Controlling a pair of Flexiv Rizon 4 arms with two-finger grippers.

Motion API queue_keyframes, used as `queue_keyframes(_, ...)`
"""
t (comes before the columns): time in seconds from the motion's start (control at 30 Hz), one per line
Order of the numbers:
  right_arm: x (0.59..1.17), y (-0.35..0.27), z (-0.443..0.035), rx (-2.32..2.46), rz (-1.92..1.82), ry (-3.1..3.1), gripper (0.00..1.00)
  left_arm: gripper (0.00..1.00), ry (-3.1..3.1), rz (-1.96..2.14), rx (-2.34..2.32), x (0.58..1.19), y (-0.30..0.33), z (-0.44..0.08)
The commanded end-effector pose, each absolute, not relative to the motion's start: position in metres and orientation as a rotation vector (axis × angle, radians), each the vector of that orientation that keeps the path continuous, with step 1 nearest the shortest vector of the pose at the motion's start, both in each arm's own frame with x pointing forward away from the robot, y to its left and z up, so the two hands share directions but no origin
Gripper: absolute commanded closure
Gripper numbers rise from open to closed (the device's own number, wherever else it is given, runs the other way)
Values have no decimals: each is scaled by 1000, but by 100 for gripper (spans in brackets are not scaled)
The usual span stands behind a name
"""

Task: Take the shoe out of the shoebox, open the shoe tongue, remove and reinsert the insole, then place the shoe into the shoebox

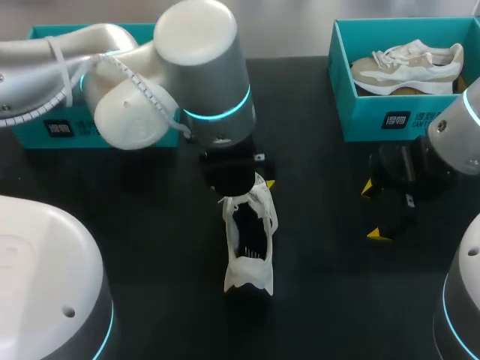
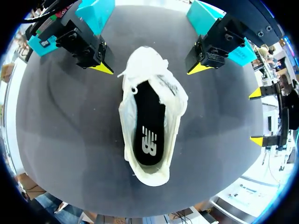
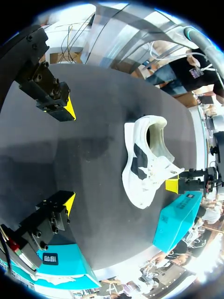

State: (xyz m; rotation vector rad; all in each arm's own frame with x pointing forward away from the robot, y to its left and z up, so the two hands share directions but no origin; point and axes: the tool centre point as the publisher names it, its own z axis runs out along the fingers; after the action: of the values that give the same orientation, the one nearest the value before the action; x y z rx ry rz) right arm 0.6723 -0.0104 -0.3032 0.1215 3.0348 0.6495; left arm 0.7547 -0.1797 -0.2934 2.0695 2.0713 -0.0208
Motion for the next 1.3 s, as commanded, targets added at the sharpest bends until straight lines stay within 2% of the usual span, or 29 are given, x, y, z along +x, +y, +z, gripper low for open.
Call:
queue_keyframes(0.03,671,-10,-304,123,646,3033,0,0,2082,-45,2079,770,-176,-284)
queue_keyframes(0.7,671,-10,-304,123,646,3033,0,0,2017,-75,2176,811,-192,-279)
queue_keyframes(0.73,671,-10,-304,123,646,3033,0,11,2017,-74,2178,812,-194,-280)
queue_keyframes(0.77,671,-10,-304,123,646,3033,0,34,2018,-73,2181,813,-195,-281)
queue_keyframes(0.8,671,-10,-304,123,646,3033,0,47,2019,-75,2184,813,-196,-281)
queue_keyframes(0.87,671,-10,-304,123,646,3033,0,60,2023,-82,2186,814,-199,-282)
queue_keyframes(1.13,671,-10,-304,123,646,3033,0,69,2062,-151,2193,807,-204,-290)
queue_keyframes(1.3,671,-10,-304,123,646,3033,0,67,2075,-178,2210,795,-204,-297)
